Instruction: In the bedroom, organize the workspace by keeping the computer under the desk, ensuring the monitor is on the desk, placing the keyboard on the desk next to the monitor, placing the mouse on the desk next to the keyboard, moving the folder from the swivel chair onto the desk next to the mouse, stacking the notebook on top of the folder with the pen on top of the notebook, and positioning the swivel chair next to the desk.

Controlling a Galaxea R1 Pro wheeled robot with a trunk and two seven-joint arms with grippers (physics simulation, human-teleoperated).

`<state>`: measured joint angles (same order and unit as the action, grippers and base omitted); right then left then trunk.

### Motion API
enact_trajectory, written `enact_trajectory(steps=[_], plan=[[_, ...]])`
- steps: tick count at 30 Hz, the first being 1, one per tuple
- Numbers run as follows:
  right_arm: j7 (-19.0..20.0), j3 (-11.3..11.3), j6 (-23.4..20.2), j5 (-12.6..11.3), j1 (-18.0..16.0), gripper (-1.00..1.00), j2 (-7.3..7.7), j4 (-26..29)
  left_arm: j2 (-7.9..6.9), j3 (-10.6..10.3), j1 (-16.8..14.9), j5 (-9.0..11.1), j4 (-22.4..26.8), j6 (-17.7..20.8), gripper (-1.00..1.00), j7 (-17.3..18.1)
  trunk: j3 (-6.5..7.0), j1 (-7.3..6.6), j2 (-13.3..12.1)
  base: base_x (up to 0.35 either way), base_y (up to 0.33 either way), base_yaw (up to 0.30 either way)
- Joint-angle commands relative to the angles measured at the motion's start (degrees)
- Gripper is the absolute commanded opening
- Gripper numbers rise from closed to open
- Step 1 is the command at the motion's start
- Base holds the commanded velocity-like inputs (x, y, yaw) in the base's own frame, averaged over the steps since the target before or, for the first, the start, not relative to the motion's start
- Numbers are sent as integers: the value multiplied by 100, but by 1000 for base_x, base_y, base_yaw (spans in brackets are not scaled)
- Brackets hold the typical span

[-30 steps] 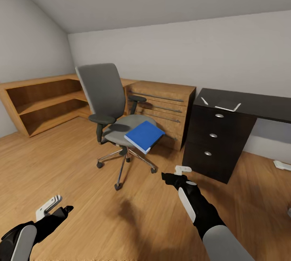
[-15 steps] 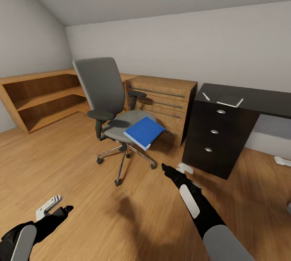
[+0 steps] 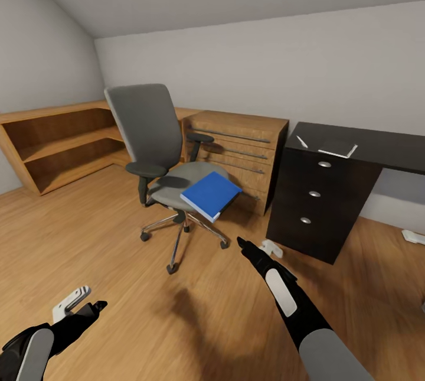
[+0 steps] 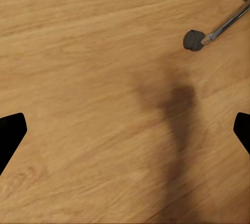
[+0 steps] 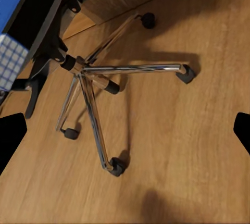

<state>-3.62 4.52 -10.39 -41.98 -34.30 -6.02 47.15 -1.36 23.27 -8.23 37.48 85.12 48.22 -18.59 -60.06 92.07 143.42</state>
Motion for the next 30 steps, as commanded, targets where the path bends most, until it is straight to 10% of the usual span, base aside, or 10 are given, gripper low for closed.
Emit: enact_trajectory(steps=[1,10,21,30], plan=[[-32,12,-9,-53,-1,100,1,8,-1,2,-3,60,6,20,100,-49,-5,-1,2,44,0,0],[-8,-3,448,-118,2,100,12,-134,-13,8,-3,57,5,13,100,-54,-5,-1,2,162,0,0],[992,-52,462,-954,2,100,24,-678,-16,10,-3,81,-20,17,100,-50,-5,-1,2,131,0,0],[1077,-67,459,-1153,2,100,36,-737,-19,11,-3,78,-21,21,100,-49,-5,-1,2,54,0,0]])
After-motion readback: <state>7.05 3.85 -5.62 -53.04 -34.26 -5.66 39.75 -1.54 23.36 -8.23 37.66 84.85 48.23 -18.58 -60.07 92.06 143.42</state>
